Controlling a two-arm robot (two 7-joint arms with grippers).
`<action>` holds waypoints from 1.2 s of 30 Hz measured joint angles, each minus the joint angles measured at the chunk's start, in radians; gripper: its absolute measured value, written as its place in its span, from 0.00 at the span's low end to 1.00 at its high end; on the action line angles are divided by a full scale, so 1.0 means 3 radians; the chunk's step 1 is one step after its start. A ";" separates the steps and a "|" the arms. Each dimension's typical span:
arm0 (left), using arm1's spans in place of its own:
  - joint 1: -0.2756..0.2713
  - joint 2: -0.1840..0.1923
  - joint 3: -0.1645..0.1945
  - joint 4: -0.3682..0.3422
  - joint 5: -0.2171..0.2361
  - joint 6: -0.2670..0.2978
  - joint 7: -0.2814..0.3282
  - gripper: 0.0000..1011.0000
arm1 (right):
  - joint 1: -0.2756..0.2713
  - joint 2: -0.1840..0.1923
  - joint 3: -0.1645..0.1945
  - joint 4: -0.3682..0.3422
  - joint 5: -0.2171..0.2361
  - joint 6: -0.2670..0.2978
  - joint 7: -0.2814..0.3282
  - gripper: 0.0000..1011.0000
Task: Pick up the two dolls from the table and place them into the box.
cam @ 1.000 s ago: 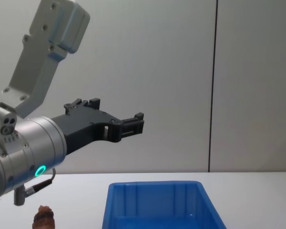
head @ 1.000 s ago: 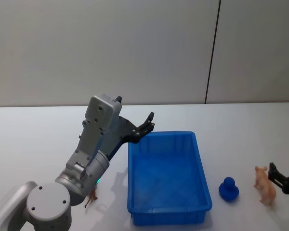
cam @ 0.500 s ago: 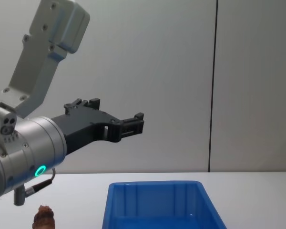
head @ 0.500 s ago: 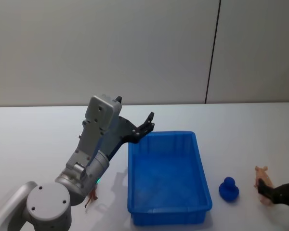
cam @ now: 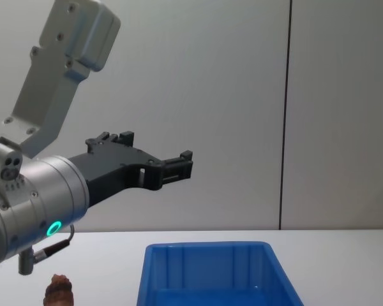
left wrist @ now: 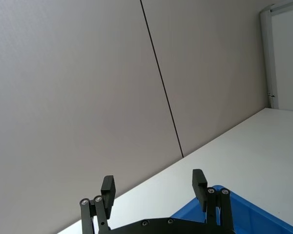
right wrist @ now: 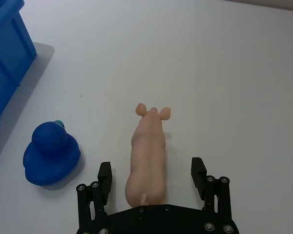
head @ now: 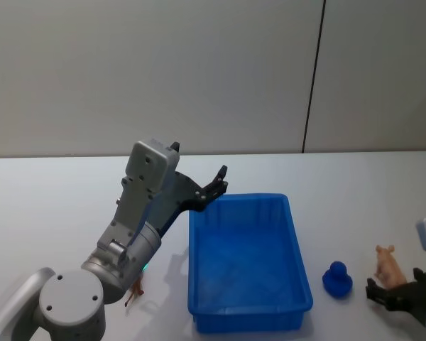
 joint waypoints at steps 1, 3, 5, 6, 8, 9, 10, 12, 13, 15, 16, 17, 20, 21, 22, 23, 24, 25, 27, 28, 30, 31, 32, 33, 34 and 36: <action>0.0000 0.0000 0.0000 0.0000 0.0000 0.0000 0.0000 0.99 | 0.0006 -0.0006 -0.0002 0.0012 -0.0001 0.0005 0.0001 0.99; 0.0000 0.0000 0.0000 0.0000 0.0000 0.0000 0.0000 0.99 | 0.0021 -0.0021 -0.0008 0.0044 -0.0005 0.0017 0.0001 0.98; 0.0000 0.0000 0.0000 0.0000 0.0000 0.0000 0.0000 0.99 | 0.0034 -0.0033 -0.0013 0.0067 -0.0008 0.0024 0.0004 0.95; 0.0000 0.0000 0.0000 0.0000 0.0000 0.0000 0.0000 0.99 | 0.0039 -0.0037 -0.0014 0.0074 -0.0008 0.0025 0.0005 0.92; 0.0000 0.0000 0.0000 0.0000 0.0000 0.0000 0.0000 0.99 | 0.0049 -0.0047 -0.0018 0.0092 -0.0009 0.0030 0.0006 0.86; 0.0000 0.0000 0.0000 0.0000 0.0000 0.0000 0.0000 0.99 | 0.0052 -0.0050 -0.0019 0.0097 -0.0010 0.0032 0.0007 0.86; 0.0000 0.0000 0.0000 0.0000 0.0000 0.0000 0.0000 0.99 | 0.0055 -0.0053 -0.0021 0.0103 -0.0010 0.0034 0.0007 0.83; 0.0000 0.0000 0.0000 0.0000 0.0000 0.0000 0.0000 0.99 | 0.0062 -0.0060 -0.0024 0.0115 -0.0011 0.0038 0.0008 0.76; 0.0000 0.0000 0.0000 0.0000 0.0000 0.0000 0.0000 0.99 | 0.0065 -0.0062 -0.0025 0.0119 -0.0011 0.0040 0.0008 0.75; 0.0000 0.0000 0.0000 0.0000 0.0000 0.0000 0.0000 0.99 | 0.0069 -0.0067 -0.0027 0.0126 -0.0012 0.0044 0.0009 0.69; 0.0000 0.0000 0.0000 0.0000 0.0000 0.0000 0.0000 0.99 | 0.0072 -0.0070 -0.0028 0.0132 -0.0012 0.0046 0.0009 0.65; 0.0000 0.0000 0.0000 0.0000 0.0000 0.0000 0.0000 0.99 | 0.0074 -0.0072 -0.0028 0.0135 -0.0013 0.0046 0.0009 0.63; 0.0000 0.0000 0.0000 0.0000 0.0000 0.0000 0.0000 0.99 | 0.0080 -0.0077 -0.0030 0.0145 -0.0014 0.0050 0.0010 0.54; 0.0000 0.0000 0.0000 0.0000 0.0000 0.0000 0.0000 0.99 | 0.0082 -0.0079 -0.0030 0.0148 -0.0015 0.0051 0.0009 0.48; 0.0000 0.0000 0.0000 0.0000 0.0000 0.0000 0.0000 0.99 | 0.0083 -0.0081 -0.0031 0.0152 -0.0016 0.0053 0.0010 0.45; 0.0000 0.0000 0.0000 0.0000 0.0000 0.0000 0.0000 0.99 | 0.0085 -0.0082 -0.0031 0.0155 -0.0016 0.0054 0.0010 0.43; 0.0000 0.0000 0.0000 0.0000 0.0000 0.0000 0.0000 0.99 | 0.0085 -0.0082 -0.0032 0.0156 -0.0016 0.0055 0.0010 0.39; 0.0000 0.0000 0.0000 0.0000 0.0000 0.0000 0.0000 0.99 | 0.0087 -0.0084 -0.0032 0.0160 -0.0018 0.0056 0.0010 0.38; 0.0000 0.0000 0.0000 0.0000 0.0000 0.0000 0.0000 0.99 | 0.0088 -0.0085 -0.0032 0.0162 -0.0021 0.0056 0.0010 0.36; 0.0000 0.0000 0.0000 0.0000 0.0000 0.0000 0.0000 0.99 | 0.0088 -0.0086 -0.0032 0.0164 -0.0024 0.0056 0.0010 0.36; 0.0000 0.0000 0.0000 0.0000 0.0000 0.0000 0.0000 0.99 | 0.0089 -0.0087 -0.0032 0.0165 -0.0031 0.0050 0.0010 0.36; 0.0000 0.0000 0.0000 0.0000 0.0000 0.0000 0.0000 0.99 | 0.0088 -0.0088 -0.0032 0.0167 -0.0040 0.0032 0.0009 0.36; 0.0000 0.0000 0.0000 0.0000 0.0000 0.0000 0.0000 0.99 | 0.0088 -0.0089 -0.0032 0.0169 -0.0045 0.0021 0.0008 0.36; 0.0000 0.0000 0.0000 0.0000 0.0000 0.0000 0.0000 0.99 | 0.0088 -0.0090 -0.0032 0.0173 -0.0051 0.0009 0.0006 0.36; 0.0000 0.0000 0.0000 0.0000 0.0000 0.0000 0.0000 0.99 | 0.0089 -0.0091 -0.0032 0.0177 -0.0064 -0.0017 0.0001 0.36; 0.0000 0.0000 0.0000 0.0000 0.0000 0.0000 0.0000 0.99 | 0.0090 -0.0092 -0.0031 0.0177 -0.0082 -0.0048 -0.0006 0.36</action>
